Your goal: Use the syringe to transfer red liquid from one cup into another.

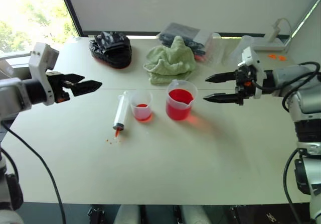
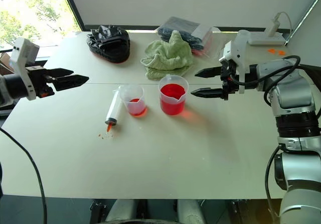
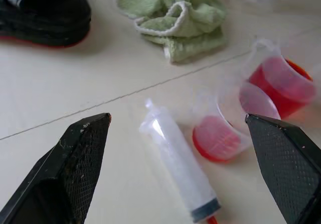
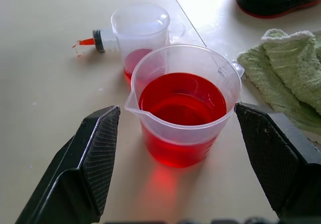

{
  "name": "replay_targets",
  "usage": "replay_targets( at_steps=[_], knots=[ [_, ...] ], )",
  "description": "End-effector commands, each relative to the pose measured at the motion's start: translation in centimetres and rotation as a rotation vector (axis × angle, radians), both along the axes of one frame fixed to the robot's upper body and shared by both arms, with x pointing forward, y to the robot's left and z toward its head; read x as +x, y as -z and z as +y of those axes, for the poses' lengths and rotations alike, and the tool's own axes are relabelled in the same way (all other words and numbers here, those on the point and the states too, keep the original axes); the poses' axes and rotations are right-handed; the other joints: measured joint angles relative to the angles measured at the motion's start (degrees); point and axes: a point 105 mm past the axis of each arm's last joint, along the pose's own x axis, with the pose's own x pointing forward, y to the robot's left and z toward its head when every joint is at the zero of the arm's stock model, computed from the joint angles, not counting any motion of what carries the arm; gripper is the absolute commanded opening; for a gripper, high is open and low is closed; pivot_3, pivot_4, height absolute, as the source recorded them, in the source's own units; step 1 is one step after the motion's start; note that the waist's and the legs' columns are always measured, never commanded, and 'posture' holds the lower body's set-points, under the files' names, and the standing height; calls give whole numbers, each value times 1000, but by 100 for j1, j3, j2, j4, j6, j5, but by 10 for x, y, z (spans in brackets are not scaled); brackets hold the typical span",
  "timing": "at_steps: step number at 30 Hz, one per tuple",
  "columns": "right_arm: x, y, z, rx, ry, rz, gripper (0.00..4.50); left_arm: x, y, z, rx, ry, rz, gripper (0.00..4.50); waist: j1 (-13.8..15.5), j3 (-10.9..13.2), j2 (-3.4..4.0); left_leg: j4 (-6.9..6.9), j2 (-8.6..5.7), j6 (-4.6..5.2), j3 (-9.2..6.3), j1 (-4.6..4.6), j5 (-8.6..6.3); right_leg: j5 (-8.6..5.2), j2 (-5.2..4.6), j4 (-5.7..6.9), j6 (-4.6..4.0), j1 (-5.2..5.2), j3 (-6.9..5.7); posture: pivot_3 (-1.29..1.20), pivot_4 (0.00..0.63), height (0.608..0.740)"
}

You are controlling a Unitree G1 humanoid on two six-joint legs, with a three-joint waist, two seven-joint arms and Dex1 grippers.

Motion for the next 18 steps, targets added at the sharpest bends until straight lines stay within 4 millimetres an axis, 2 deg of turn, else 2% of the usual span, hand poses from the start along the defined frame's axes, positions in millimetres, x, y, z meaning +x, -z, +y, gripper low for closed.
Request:
replay_targets(
  at_steps=[1,4,8,12,18],
  knots=[
    [-2,-19,2,36,-5,-84,3826,6,13,-11,1,-12,213,4488,-29,0,0,1,0,0,0,-2,0,0,0,13,0,-3,0,0,150,740],
    [-2,-17,3,50,4,-94,3826,18,26,-16,12,-38,348,4488,-74,0,0,0,0,-1,-1,-2,1,0,-1,16,0,-5,0,0,150,740],
    [-7,-11,-1,66,30,-108,3826,35,28,-14,121,-147,444,4488,-79,1,-1,3,1,-5,-3,-2,3,0,-1,20,0,-8,0,0,150,740],
    [-12,-8,-2,81,46,-111,3826,44,30,-8,194,-233,498,4488,-91,2,0,4,-1,-5,-3,-2,3,0,-1,19,0,-10,1,0,150,740],
    [-17,-6,-7,75,75,-100,3826,47,45,-15,244,-239,565,4488,-75,2,0,8,-3,-9,-2,-2,5,0,-1,15,0,-13,3,0,150,740]
  ],
)
